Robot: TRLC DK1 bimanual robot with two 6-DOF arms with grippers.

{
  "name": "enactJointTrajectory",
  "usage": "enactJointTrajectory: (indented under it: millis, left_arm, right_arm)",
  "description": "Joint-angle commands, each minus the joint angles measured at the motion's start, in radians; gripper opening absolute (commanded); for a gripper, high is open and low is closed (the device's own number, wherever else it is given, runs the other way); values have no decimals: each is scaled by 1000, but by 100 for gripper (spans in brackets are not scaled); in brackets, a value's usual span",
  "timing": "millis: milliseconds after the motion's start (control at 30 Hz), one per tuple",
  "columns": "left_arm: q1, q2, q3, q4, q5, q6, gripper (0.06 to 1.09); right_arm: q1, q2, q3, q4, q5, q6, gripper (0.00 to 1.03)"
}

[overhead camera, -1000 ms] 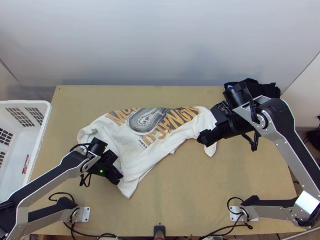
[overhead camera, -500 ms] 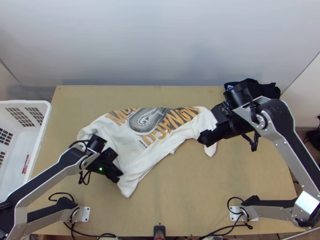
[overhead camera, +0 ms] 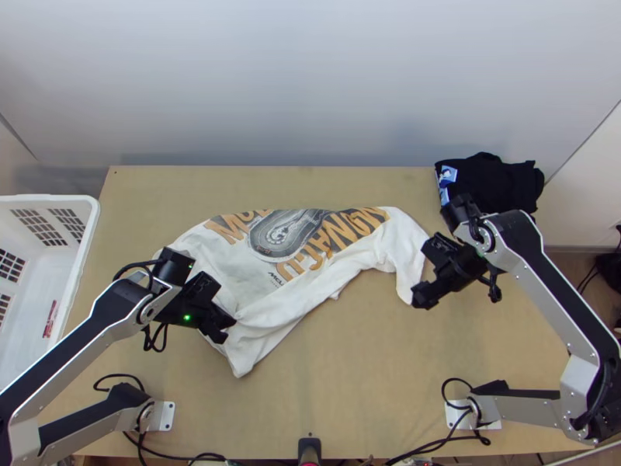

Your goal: Fold the t-shirt

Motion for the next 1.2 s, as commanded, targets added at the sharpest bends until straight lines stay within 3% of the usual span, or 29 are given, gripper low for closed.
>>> enactJointTrajectory:
  millis: [0, 733, 1167]
  left_arm:
    - [0, -2, 12, 2, -19, -7, 19]
    - [-38, 5, 37, 43, -25, -59, 19]
    - [-44, 62, 60, 91, -42, -64, 19]
  right_arm:
    - [-34, 17, -90, 66, 40, -79, 89]
    - [-111, 299, -124, 317, 33, -55, 89]
    - [-65, 350, -122, 385, 11, 14, 89]
